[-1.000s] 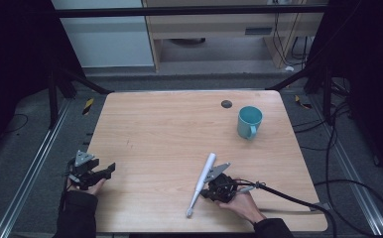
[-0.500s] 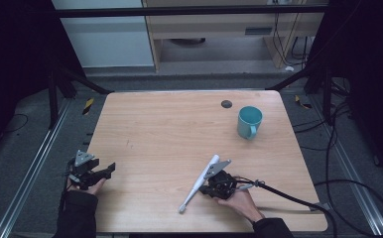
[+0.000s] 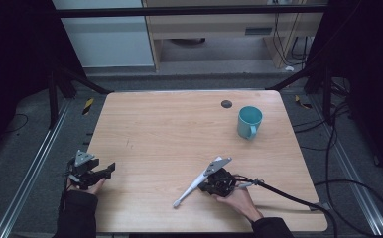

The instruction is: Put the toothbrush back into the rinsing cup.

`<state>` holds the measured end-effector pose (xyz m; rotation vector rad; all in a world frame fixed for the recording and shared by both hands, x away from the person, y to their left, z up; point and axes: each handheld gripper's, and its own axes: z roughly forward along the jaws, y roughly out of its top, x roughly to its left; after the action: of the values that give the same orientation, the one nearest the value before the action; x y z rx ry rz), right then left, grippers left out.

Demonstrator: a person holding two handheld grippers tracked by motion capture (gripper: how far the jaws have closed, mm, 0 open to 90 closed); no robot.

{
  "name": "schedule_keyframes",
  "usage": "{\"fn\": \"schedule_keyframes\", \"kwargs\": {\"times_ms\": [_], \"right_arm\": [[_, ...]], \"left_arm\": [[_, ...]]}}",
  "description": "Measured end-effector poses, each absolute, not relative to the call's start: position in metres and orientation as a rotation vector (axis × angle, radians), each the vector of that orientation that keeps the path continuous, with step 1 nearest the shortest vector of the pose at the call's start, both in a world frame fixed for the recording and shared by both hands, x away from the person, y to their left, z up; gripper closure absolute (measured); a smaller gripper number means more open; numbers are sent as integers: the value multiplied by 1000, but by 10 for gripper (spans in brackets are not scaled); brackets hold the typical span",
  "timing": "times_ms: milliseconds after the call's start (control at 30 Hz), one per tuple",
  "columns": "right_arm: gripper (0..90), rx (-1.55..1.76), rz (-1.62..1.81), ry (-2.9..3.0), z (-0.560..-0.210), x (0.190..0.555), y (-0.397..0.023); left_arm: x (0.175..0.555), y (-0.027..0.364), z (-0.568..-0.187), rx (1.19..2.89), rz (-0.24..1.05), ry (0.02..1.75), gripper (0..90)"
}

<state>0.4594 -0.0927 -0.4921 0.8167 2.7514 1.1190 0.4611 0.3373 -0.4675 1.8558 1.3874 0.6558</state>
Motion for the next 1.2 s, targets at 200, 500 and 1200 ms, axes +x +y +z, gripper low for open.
{"fn": "schedule_keyframes", "kwargs": {"times_ms": [200,500,1200], "right_arm": [[900,815,1153,2726,-489,460,-94],[900,781,1173,2585,-445,470,-115],[900,1017,899,2546,-468,539,-128]], "left_arm": [[461,338,-467,1856,656,1387,310],[462,336,-468,1858,660,1394,310],[462,337,-469,1859,659,1392,316]]}}
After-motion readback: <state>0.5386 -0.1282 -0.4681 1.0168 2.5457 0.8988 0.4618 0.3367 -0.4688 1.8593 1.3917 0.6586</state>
